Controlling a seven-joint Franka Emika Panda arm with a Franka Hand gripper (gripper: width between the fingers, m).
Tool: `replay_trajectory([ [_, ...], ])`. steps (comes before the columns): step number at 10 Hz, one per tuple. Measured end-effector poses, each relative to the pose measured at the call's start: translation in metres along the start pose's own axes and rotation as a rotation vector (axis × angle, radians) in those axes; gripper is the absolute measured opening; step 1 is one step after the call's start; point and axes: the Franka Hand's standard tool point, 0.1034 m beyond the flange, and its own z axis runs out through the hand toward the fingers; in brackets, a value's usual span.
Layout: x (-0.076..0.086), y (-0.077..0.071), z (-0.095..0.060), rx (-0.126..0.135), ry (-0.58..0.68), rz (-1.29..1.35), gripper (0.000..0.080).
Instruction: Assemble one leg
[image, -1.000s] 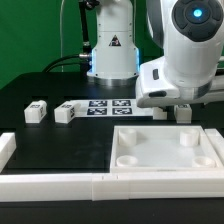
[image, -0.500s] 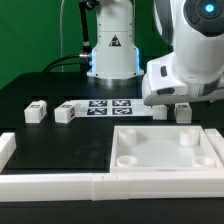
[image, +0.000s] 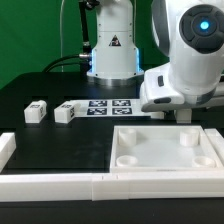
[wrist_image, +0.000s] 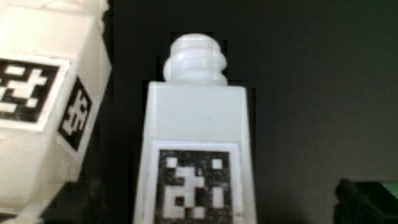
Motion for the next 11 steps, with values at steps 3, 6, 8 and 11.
replay_trajectory([
  [3, 0.0007, 0.0047, 0.0000, 0.002, 0.000, -0.001, 0.0649],
  [6, 0.0006, 0.0061, -0.0007, 0.002, 0.000, -0.002, 0.0289],
  [8, 0.0006, 0.0061, -0.0007, 0.002, 0.000, -0.001, 0.0290],
  [11, 0.0006, 0.0062, -0.0007, 0.002, 0.000, -0.001, 0.0290],
])
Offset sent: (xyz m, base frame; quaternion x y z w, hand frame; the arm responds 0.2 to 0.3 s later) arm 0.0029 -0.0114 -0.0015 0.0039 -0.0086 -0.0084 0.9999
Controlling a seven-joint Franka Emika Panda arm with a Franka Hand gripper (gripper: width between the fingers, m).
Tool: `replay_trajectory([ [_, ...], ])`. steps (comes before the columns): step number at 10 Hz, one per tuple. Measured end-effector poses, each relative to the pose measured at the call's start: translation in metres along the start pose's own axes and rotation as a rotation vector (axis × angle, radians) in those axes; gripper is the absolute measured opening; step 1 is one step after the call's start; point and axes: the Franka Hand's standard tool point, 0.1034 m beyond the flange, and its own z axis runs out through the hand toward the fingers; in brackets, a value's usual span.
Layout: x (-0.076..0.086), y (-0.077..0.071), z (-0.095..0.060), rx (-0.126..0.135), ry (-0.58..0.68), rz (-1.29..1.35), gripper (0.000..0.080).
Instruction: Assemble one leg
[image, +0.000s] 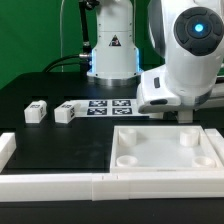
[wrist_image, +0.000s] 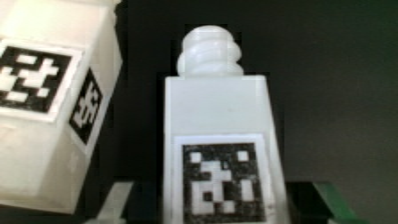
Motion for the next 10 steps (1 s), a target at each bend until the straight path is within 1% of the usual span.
replay_trajectory([
  [2, -0.001, -0.001, -0.002, -0.001, -0.004, 0.006, 0.0290],
  [3, -0.008, -0.002, -0.011, -0.004, -0.008, 0.012, 0.0290],
  [4, -0.017, -0.004, -0.024, -0.008, -0.008, 0.011, 0.0291],
  [5, -0.021, -0.006, -0.033, -0.008, -0.005, 0.011, 0.0291],
  [6, -0.021, -0.007, -0.041, -0.003, 0.017, 0.010, 0.0291],
  [7, -0.017, -0.007, -0.039, -0.003, 0.050, 0.010, 0.0291],
  [9, -0.017, -0.007, -0.038, -0.003, 0.053, 0.010, 0.0291],
  [10, -0.007, -0.008, -0.043, 0.000, 0.150, 0.008, 0.0291],
])
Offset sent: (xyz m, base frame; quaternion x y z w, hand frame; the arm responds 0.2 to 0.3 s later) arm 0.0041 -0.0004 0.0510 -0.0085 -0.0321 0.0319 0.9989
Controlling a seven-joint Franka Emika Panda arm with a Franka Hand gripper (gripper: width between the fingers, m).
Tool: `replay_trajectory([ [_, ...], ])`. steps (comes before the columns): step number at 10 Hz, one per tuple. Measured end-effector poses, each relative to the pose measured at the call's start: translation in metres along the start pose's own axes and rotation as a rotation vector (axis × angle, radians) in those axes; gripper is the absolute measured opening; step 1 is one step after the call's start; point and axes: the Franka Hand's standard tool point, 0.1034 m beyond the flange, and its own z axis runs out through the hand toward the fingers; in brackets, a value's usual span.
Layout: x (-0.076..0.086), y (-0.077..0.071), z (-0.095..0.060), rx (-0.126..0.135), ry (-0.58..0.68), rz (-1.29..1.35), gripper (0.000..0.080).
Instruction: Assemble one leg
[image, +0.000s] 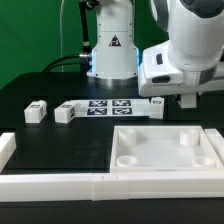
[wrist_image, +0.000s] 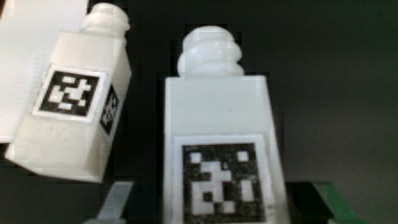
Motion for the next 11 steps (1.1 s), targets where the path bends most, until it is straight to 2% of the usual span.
replay_trajectory([
  [2, 0.002, 0.007, -0.010, -0.004, 0.164, -0.004, 0.0291],
  [5, 0.006, 0.006, -0.047, -0.002, 0.462, -0.018, 0.0291],
  [6, 0.009, 0.005, -0.048, -0.002, 0.590, -0.030, 0.0291],
  [8, 0.009, 0.004, -0.046, -0.003, 0.740, -0.054, 0.0291],
  [9, 0.013, 0.001, -0.053, 0.001, 0.866, -0.078, 0.0291],
  [10, 0.017, 0.004, -0.056, -0.026, 0.881, -0.132, 0.0291],
  [11, 0.022, 0.003, -0.070, -0.032, 0.881, -0.147, 0.0291],
])
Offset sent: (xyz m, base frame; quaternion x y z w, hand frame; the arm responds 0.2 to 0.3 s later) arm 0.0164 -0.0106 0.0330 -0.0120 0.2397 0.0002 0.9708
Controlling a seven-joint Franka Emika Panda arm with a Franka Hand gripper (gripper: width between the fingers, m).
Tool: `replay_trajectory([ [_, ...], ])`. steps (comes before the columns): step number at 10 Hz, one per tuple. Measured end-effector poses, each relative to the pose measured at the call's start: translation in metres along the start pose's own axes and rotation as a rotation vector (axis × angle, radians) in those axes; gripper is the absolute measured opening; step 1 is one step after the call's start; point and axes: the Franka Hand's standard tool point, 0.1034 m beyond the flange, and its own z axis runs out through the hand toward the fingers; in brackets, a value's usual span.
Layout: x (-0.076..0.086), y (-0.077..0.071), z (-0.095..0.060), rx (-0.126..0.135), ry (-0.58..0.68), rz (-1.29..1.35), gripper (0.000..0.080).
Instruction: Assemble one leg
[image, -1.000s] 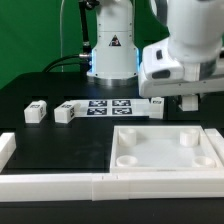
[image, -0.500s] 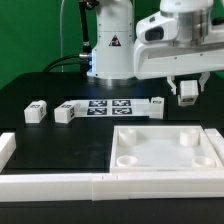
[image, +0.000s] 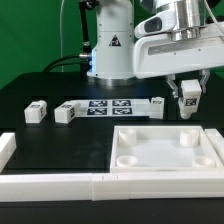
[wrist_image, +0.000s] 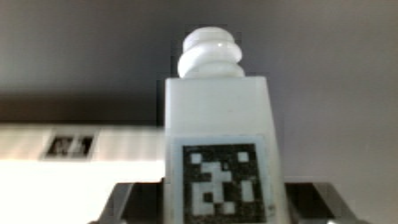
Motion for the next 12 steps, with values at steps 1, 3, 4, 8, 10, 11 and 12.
replay_trajectory([
  [1, 0.011, -0.012, -0.008, 0.009, -0.011, -0.010, 0.0291],
  [3, 0.033, -0.031, -0.013, 0.027, -0.034, -0.021, 0.0291],
  [4, 0.033, -0.029, -0.011, 0.026, -0.025, -0.023, 0.0291],
  [8, 0.048, -0.012, -0.012, 0.021, -0.037, -0.075, 0.0291],
  [10, 0.080, 0.004, -0.008, 0.021, -0.018, -0.066, 0.0291],
  [11, 0.093, 0.010, -0.002, 0.021, -0.010, -0.062, 0.0291],
  [12, 0.105, 0.012, 0.000, 0.024, -0.002, -0.061, 0.0291],
])
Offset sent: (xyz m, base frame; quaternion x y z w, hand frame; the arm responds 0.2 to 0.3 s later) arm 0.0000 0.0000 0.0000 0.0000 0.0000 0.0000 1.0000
